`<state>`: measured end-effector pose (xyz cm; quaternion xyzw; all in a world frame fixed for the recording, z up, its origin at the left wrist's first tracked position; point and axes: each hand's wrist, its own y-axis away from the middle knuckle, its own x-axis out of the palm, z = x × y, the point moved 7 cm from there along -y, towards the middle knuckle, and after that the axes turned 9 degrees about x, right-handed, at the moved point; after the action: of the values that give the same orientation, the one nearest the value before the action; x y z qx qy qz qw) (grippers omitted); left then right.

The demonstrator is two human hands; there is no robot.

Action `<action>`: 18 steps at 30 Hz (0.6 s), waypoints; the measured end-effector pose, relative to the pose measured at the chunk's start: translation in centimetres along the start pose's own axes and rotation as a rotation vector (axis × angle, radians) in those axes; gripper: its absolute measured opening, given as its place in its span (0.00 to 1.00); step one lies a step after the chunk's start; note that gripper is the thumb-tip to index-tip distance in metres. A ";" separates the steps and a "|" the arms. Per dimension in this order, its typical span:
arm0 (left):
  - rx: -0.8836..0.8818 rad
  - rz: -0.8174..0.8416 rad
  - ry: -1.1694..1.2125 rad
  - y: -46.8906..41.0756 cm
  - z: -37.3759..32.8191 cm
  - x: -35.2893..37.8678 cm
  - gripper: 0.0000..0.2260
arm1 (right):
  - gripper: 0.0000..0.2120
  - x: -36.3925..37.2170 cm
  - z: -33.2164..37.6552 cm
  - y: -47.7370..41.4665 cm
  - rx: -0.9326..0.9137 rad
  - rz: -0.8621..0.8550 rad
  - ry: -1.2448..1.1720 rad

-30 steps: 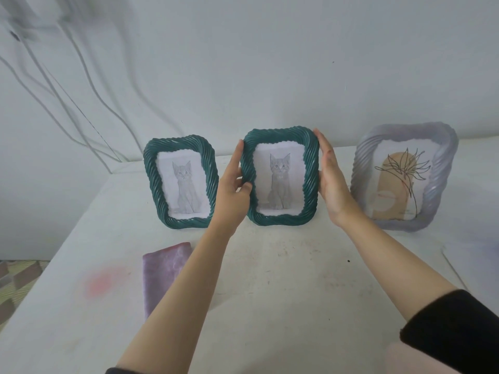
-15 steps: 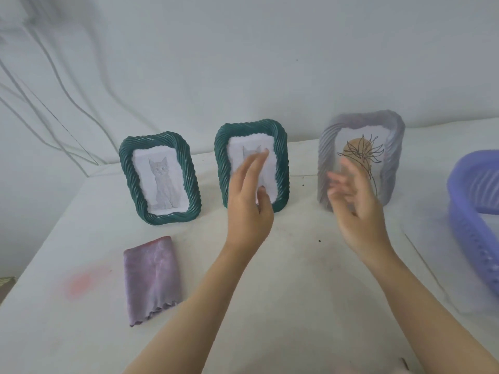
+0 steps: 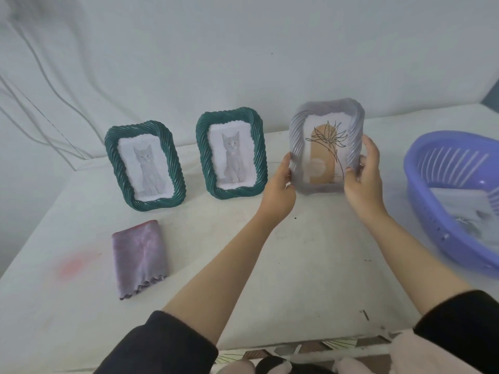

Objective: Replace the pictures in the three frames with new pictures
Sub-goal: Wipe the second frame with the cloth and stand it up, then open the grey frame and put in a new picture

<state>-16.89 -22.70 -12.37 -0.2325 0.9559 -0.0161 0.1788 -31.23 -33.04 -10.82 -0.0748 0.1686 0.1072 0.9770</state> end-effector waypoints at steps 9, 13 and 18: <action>0.110 -0.134 0.071 4.6 -2.0 -3.0 0.30 | 0.23 -1.8 1.2 4.3 0.060 0.072 -0.483; 0.105 -0.110 0.124 7.1 -2.0 -4.0 0.31 | 0.24 -2.7 2.7 6.4 0.042 0.128 -0.582; 0.040 -0.119 0.042 9.0 -2.5 -4.9 0.27 | 0.26 -3.1 4.1 9.5 0.023 0.070 -0.638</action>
<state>-17.65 -12.59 -9.41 -0.2850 0.9434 -0.0507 0.1618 -35.05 -23.69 -7.00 -0.0203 -0.1426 0.1568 0.9771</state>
